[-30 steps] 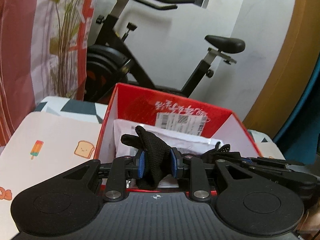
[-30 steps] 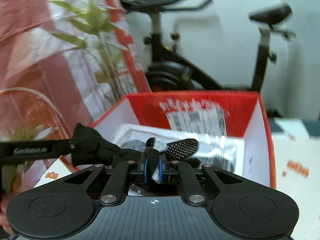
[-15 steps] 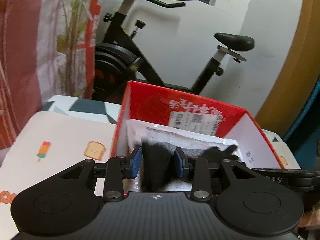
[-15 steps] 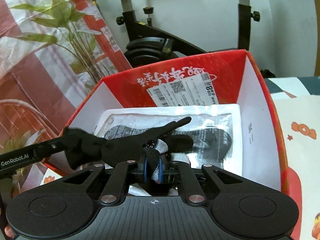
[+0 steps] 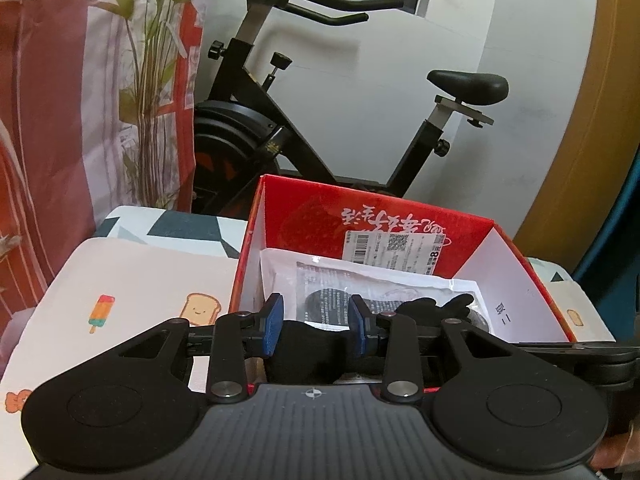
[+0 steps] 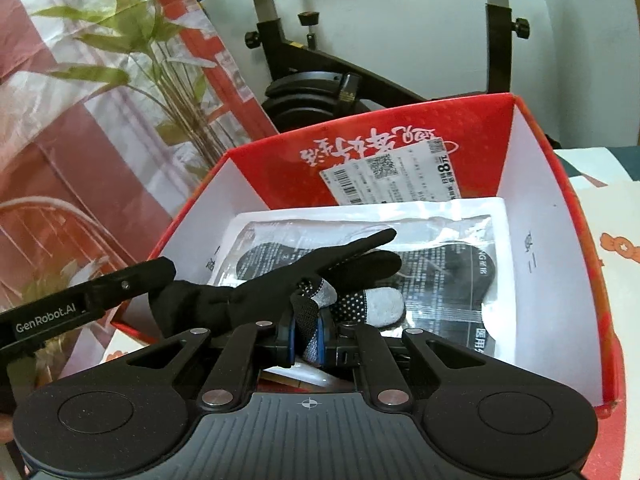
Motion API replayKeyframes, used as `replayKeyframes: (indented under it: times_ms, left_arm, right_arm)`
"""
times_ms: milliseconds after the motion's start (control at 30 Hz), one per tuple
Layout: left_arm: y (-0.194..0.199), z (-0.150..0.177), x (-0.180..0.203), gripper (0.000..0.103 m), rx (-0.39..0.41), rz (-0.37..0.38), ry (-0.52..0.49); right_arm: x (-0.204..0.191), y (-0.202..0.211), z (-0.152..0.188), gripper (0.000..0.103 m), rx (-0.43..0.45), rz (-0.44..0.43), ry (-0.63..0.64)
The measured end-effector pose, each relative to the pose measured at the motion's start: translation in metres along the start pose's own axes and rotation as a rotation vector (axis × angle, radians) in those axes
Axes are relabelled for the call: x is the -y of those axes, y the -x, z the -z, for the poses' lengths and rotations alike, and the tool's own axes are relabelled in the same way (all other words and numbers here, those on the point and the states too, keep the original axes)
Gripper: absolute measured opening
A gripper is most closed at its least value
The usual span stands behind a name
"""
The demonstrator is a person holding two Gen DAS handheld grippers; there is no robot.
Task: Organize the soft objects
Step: 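Lower the black glove into the red box and open both tools, then move both tools back down to the items beside the box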
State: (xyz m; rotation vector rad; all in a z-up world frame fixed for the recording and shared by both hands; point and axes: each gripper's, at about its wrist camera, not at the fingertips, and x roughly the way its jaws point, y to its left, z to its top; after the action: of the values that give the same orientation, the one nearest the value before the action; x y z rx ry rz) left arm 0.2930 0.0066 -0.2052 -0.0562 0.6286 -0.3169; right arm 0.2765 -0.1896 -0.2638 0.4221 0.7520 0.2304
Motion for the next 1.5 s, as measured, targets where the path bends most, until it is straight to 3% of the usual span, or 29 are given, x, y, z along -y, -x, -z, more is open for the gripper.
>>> replayKeyframes:
  times_ms: [133,233,400,567,833,1100,1233,1500]
  left_arm:
    - [0.004,0.001,0.001,0.037,0.002,-0.012,-0.014]
    - [0.009,0.003,0.002,0.038,0.006,-0.027,-0.033]
    - [0.02,0.004,0.008,0.039,0.011,-0.022,-0.054]
    - [0.035,0.012,0.017,0.051,0.013,-0.023,-0.087]
    - [0.076,0.045,0.022,0.051,0.026,-0.053,-0.051]
    - [0.098,0.086,0.021,0.051,-0.031,-0.059,0.057]
    - [0.099,0.105,0.022,0.051,-0.081,-0.048,0.087]
    - [0.084,0.138,0.021,0.039,-0.198,0.012,0.16]
  right_arm:
    - [-0.001,0.004,0.001,0.015,0.007,0.071,0.042]
    - [-0.003,0.011,0.003,0.031,0.032,0.17,0.098]
    - [-0.005,0.029,0.007,0.071,0.086,0.243,0.172]
    - [-0.005,0.053,0.017,0.08,0.143,0.232,0.211]
    - [-0.009,0.093,0.046,0.088,0.238,0.185,0.269]
    - [-0.022,0.117,0.089,0.088,0.313,0.136,0.394]
    - [-0.024,0.116,0.109,0.084,0.279,0.112,0.448]
    - [-0.008,0.099,0.123,0.076,0.196,0.087,0.441]
